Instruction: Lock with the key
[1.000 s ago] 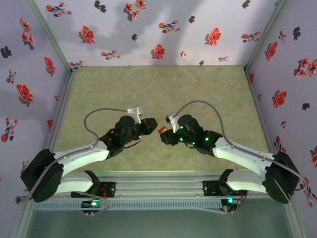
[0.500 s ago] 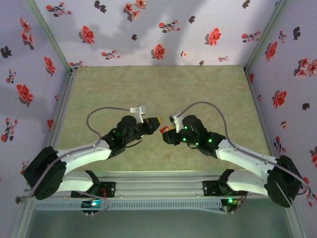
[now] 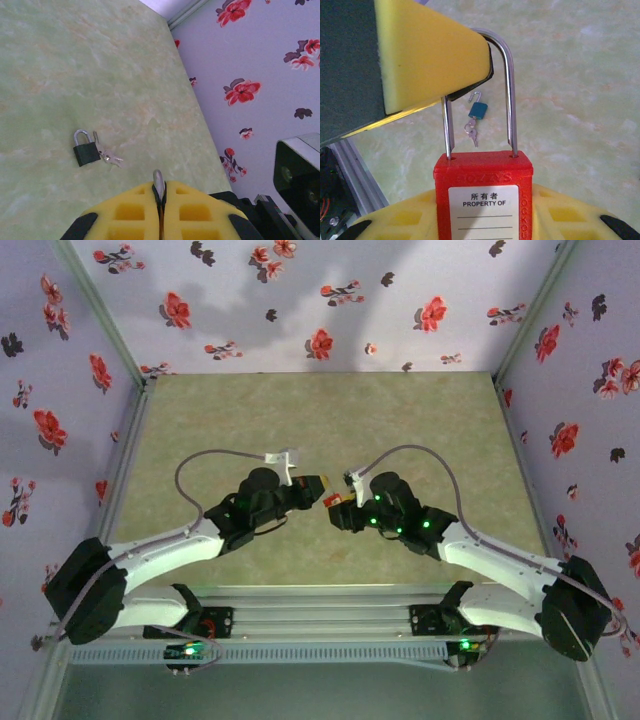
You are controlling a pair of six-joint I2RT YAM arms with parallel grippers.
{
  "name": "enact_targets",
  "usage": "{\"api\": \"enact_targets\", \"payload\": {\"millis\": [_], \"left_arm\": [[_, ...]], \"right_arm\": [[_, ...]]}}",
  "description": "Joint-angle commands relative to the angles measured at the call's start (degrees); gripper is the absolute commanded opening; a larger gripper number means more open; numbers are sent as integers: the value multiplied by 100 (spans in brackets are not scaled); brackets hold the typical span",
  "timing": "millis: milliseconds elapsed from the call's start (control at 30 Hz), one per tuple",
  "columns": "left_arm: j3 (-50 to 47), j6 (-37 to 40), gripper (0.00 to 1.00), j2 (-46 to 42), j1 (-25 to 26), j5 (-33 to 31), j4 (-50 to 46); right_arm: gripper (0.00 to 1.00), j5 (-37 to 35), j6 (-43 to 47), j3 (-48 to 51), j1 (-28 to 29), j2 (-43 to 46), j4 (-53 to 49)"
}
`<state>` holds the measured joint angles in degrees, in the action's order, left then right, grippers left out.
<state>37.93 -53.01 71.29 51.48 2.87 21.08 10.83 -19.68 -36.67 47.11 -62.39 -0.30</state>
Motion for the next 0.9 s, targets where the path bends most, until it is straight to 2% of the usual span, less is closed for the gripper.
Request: {"api": "enact_targets", "payload": {"millis": [0,200,300,400,600,700,867], "left_arm": [[-143,433,9,-109,356,847,-1326],[-152,427,26,-142,282,853,-1343],[-181,394,30,-201,240,846,-1326],[-250,366,43,-357,162,840,-1308],[-465,348,59,-925,-62,740,-1335],[-568,379,69,-1180,-137,746,-1267],[-678,402,80,-1514,-255,777,-1242]], "right_arm": [[0,-1110,-322,-230,-347,245,1417],[0,-1067,-308,-230,-343,227,1392],[0,-1061,-300,-231,-343,220,1376],[0,-1035,-299,-227,-343,212,1370],[0,-957,-279,-177,-343,229,1356],[0,-630,-251,-204,-343,222,1351],[0,421,-177,-425,-326,-9,1093]]}}
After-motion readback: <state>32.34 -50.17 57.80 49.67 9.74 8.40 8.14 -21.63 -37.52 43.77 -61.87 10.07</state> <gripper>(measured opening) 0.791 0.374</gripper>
